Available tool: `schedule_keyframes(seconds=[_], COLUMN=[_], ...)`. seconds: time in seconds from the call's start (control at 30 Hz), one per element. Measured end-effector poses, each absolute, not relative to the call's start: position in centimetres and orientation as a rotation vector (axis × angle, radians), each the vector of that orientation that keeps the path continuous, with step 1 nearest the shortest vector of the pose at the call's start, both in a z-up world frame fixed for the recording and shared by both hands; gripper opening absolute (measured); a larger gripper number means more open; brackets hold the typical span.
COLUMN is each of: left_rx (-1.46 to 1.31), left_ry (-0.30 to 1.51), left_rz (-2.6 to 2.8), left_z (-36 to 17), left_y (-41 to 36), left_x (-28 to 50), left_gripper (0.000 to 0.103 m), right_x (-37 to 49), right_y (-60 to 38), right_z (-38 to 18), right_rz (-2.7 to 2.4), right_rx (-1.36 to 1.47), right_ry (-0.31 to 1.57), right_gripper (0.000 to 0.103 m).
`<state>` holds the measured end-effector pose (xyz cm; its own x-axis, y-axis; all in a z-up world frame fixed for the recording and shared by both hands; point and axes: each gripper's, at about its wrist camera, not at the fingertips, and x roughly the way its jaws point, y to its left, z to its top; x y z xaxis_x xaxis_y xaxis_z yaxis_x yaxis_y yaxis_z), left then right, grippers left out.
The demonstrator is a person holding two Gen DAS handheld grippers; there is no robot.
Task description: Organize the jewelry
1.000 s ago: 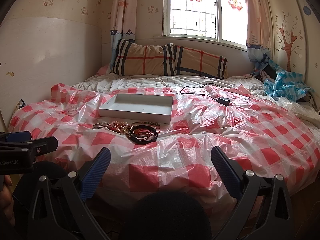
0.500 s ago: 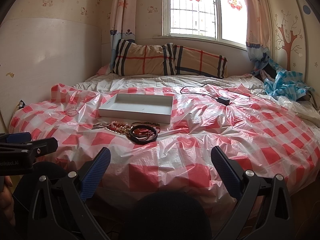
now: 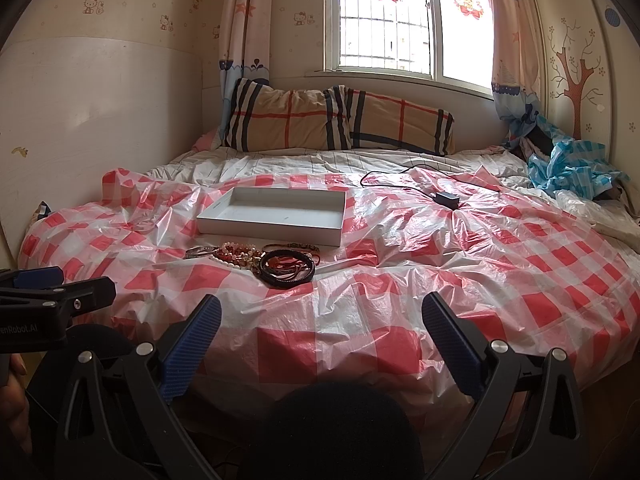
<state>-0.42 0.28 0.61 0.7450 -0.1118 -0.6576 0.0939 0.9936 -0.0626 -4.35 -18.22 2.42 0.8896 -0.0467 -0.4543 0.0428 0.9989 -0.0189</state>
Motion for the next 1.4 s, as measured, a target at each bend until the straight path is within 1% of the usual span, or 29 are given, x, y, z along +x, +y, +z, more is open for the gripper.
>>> schedule_keyframes(seconds=[1.4], left_rx=[-0.024], left_ry=[0.738], left_rz=[-0.116], left_z=[0.1], left_y=[-0.5], left_x=[-1.1], left_gripper=[0.095], right_x=[-4.3], right_y=[-18.3], right_z=[2.5], right_rz=[-0.046], right_rx=[-0.006], right_ry=[0.474], right_gripper=[0.096])
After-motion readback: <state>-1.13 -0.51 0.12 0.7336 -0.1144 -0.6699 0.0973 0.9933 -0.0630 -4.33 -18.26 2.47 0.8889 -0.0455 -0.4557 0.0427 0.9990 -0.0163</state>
